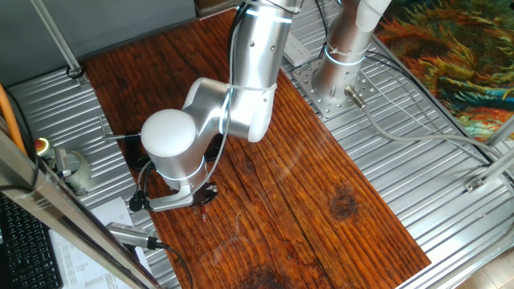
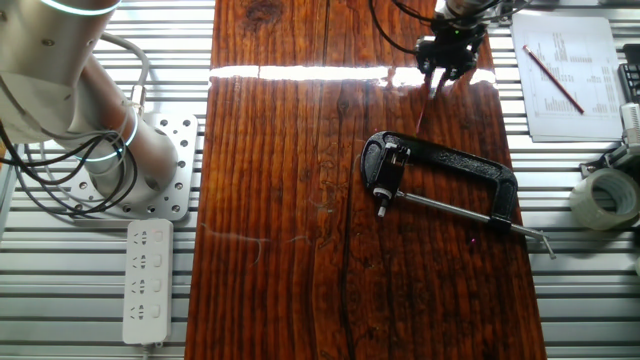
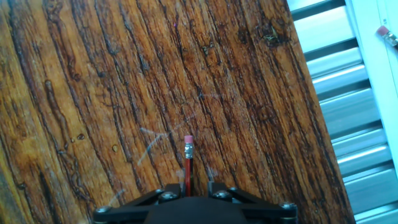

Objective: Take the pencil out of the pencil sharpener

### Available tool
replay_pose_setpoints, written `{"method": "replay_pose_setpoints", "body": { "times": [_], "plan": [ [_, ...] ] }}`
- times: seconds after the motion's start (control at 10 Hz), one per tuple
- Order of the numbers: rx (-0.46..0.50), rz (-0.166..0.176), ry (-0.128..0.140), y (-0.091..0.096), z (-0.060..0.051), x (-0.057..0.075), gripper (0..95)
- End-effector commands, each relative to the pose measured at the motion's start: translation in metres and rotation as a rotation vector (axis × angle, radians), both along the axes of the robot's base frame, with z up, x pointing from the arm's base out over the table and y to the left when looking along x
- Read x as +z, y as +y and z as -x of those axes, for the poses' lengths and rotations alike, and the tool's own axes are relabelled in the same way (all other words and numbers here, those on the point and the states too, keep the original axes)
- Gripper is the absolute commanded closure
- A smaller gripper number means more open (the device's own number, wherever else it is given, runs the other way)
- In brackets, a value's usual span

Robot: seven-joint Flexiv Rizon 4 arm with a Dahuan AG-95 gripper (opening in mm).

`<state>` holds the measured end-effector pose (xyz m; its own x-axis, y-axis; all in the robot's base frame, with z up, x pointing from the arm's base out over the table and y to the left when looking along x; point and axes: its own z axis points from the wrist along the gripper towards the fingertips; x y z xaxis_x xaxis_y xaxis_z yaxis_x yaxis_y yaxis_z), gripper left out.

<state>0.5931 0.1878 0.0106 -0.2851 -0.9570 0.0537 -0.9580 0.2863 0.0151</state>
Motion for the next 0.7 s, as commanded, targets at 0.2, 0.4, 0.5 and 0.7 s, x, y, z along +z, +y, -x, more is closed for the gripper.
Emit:
{"method": "replay_pose_setpoints", "body": {
  "times": [0.2,0.4,0.5,0.7],
  "plan": [
    [-0.002,0.007,0.001,0.0,0.0,0.0,76.0],
    [0.0,0.003,0.004,0.0,0.0,0.001,76.0],
    [-0.011,0.003,0.009,0.0,0.001,0.004,76.0],
    [-0.035,-0.003,0.014,0.001,0.0,0.013,57.0]
  ]
}}
